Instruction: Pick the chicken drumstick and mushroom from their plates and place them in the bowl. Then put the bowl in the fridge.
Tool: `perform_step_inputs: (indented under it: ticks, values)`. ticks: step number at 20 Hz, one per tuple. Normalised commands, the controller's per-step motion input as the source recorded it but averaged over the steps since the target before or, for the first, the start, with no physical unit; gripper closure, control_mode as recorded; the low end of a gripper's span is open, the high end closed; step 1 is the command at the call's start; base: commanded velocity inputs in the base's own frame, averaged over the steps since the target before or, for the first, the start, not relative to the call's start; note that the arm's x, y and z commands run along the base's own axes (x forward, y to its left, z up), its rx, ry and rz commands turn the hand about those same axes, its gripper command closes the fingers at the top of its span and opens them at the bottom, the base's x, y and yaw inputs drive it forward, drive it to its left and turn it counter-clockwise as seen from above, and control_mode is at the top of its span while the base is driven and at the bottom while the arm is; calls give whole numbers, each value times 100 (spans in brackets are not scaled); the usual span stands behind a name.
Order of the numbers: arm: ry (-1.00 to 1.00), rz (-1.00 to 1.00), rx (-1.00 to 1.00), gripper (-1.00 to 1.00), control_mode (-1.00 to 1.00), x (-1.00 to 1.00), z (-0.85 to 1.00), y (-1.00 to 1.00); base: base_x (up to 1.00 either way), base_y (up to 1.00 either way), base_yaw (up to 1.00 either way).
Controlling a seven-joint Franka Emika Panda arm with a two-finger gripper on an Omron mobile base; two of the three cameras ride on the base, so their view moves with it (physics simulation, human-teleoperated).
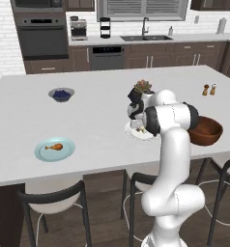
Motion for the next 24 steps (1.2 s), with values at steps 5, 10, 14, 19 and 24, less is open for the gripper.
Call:
perform_step_inputs:
  ticks: [5, 10, 14, 19, 24]
  values:
    - [0, 0, 8, 100, -100, -33, 26, -5, 0, 0, 0]
    - [-3, 0, 13, 100, -100, -81, 73, -17, 0, 0, 0]
    - [-1, 0, 4, 100, -100, -90, 62, -38, 0, 0, 0]
    - [0, 0, 0, 100, -100, -77, 50, -66, 0, 0, 0]
    - [-3, 0, 0, 100, -100, -60, 27, -86, 0, 0, 0]
